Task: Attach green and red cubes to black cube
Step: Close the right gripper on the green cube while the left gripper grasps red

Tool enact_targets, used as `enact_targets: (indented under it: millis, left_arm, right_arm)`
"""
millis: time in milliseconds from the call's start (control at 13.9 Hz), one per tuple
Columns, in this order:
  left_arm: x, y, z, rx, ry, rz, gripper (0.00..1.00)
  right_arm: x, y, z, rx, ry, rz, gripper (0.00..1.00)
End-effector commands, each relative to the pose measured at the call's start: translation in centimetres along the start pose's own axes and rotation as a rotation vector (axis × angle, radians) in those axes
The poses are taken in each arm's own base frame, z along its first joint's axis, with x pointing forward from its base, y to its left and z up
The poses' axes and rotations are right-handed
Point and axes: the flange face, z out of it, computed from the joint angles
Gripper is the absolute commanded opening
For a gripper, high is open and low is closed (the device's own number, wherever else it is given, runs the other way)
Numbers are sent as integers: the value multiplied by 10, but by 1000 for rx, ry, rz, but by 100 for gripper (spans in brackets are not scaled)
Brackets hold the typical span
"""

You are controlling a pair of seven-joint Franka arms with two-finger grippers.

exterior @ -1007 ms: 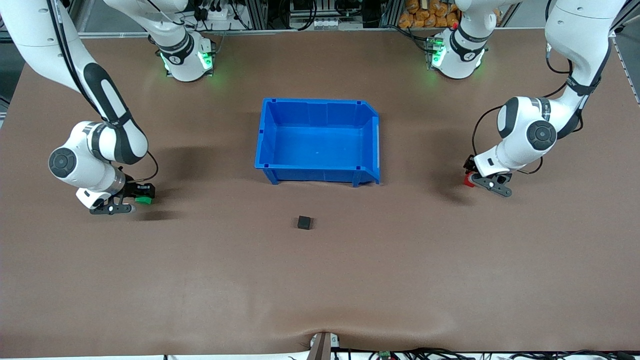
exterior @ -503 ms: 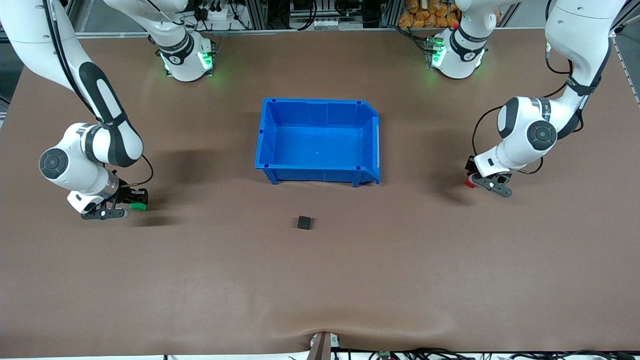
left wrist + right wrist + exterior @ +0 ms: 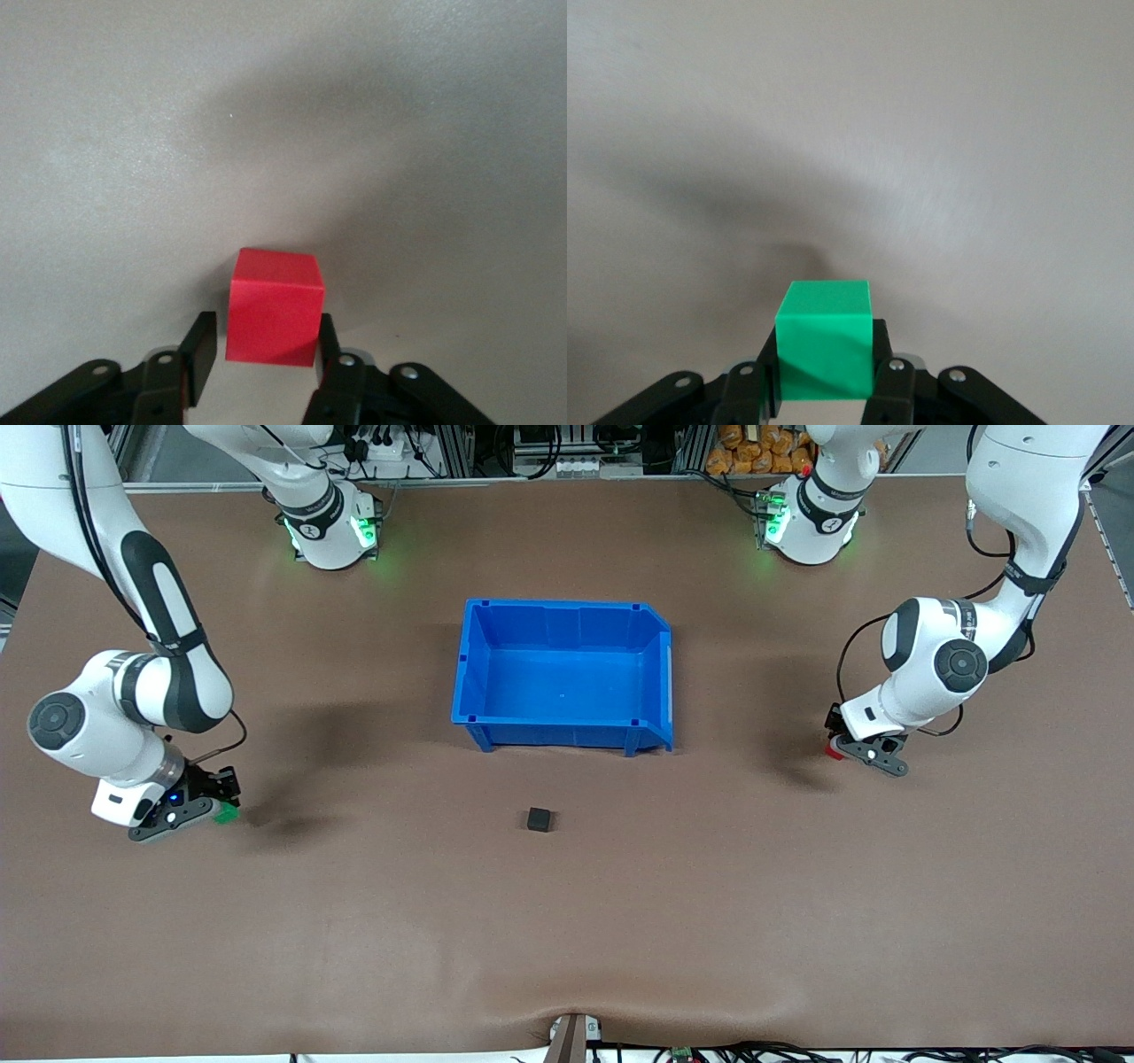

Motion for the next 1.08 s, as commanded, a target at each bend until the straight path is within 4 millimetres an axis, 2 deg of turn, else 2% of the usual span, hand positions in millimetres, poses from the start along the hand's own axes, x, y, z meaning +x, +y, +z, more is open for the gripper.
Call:
enact_targets:
  millis: [0,72,144,288,359,647,863,1007]
  left_arm:
    - [4,-1,2,8,7,29,45]
    - [4,-1,2,8,7,29,41]
    - [4,-1,2,8,7,29,33]
    - [5,-1,1,9,8,32,9]
    - [6,0,-1,13,11,41,0]
    - [31,-2,-23,44,60,273,0]
    - [72,23,-51,67,98,373,0]
    - [106,43,-81,80,93,424,0]
  right_arm:
    - [30,5,-19,-27,35,-177,0]
    - [38,8,-24,-38,48,-201,0]
    - [51,3,-30,-49,61,-241,0]
    - [74,-8,-46,-74,88,-355,0]
    - [84,-13,-52,-86,97,-421,0]
    - [121,-28,-58,-114,111,-685,0]
    - [154,-47,-57,-65,80,-891,0]
    - [175,-69,-57,-18,80,-1008,0]
